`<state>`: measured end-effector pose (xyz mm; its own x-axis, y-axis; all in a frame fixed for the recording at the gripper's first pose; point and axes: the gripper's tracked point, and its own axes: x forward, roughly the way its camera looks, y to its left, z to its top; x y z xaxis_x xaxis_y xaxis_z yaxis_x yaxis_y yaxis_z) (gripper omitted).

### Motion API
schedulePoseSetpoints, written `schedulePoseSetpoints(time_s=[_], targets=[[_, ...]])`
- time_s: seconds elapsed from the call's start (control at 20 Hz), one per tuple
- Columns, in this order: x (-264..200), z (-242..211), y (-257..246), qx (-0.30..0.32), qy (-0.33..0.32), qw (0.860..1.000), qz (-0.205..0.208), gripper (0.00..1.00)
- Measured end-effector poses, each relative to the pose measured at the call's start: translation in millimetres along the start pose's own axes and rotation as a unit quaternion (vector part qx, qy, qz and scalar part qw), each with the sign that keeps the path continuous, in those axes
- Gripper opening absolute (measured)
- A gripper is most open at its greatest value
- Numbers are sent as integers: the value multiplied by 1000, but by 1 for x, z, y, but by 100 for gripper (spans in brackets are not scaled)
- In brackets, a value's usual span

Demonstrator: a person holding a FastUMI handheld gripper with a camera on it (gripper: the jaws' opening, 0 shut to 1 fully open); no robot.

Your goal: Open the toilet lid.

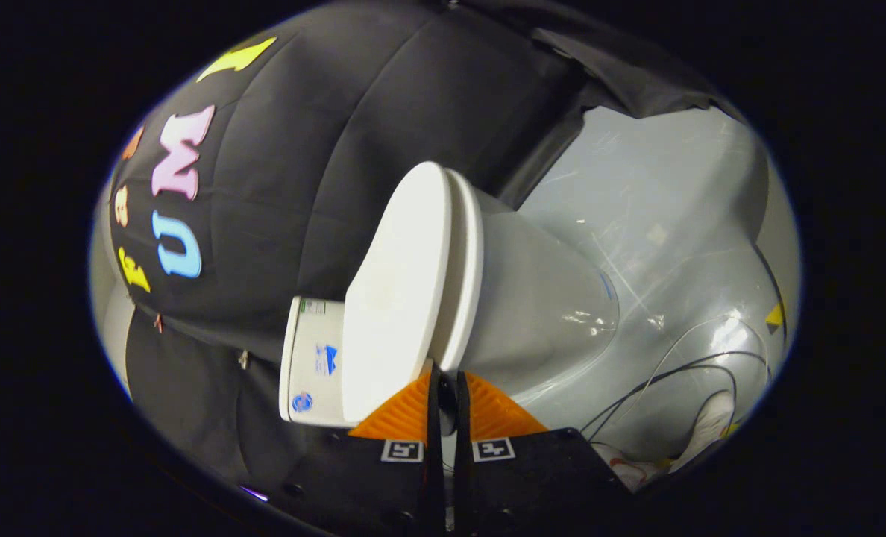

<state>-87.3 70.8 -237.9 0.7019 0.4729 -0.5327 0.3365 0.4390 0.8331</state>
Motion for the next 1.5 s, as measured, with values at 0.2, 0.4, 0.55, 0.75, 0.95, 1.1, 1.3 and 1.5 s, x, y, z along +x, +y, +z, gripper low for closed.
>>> schedulePoseSetpoints(time_s=[0.2, 0.4, 0.55, 0.75, 0.95, 1.1, 1.3, 1.5], targets=[[-3, 1, -1, -14, -1, 1000, -11, 9], [-11, 8, 12, -15, -10, 1000, -19, 9], [-18, 7, 26, -27, -16, 999, -28, 9], [-29, 15, 57, -69, -25, 996, -46, 8], [-38, 14, 90, -102, -24, 991, -77, 7], [-49, 13, 128, -117, -26, 990, -75, 5], [-54, 4, 180, -168, -20, 981, -92, 5], [-53, -7, 225, -243, -30, 959, -142, 7]])
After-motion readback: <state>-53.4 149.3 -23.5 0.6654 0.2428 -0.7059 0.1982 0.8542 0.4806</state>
